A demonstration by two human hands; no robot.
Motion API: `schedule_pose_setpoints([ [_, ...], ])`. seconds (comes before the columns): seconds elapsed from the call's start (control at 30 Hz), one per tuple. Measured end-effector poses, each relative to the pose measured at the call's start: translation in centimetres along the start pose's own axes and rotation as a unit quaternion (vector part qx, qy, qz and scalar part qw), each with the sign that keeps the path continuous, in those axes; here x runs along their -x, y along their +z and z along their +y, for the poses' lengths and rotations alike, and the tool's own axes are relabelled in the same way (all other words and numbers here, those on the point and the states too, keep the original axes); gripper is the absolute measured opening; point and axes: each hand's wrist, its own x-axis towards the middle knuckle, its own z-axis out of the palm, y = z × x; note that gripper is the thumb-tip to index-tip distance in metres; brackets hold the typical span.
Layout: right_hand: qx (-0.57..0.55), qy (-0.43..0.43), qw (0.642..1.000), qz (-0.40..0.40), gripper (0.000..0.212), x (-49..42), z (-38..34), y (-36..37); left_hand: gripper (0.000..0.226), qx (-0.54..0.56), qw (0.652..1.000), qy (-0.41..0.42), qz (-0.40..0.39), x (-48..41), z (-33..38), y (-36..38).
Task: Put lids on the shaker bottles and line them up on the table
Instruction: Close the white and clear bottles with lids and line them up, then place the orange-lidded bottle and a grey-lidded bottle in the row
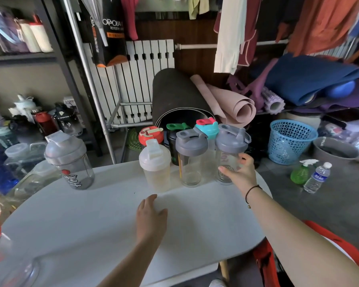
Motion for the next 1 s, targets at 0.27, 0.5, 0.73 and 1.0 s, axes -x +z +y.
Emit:
schedule_pose_setpoints([
  [0.27, -0.007, 0.016, 0.998, -0.062, 0.076, -1.5, 0.8, -0.1, 0.083, 0.06, 0.998, -0.017, 0.024, -1.4, 0.6, 0.2],
  [0.5, -0.032, 0.008, 0.993, -0.115, 0.071, -2.3, 1.0, 0.4, 0.08, 0.093, 0.995, -0.023, 0.034, -5.5, 1.2, 0.3],
  [0.73, -0.038, 0.014, 0.99, -0.134, 0.076, -2.5, 1.4, 0.8, 0.069, 0.068, 0.998, -0.004, 0.01, -7.0, 0.5, 0.5],
  [1.0, 0.013, 0.09, 0.989, -0.114, 0.095, 1.7, 3.8, 0.6, 0.066, -0.01, 1.0, 0.008, -0.021, -4.6, -0.7, -0.9],
])
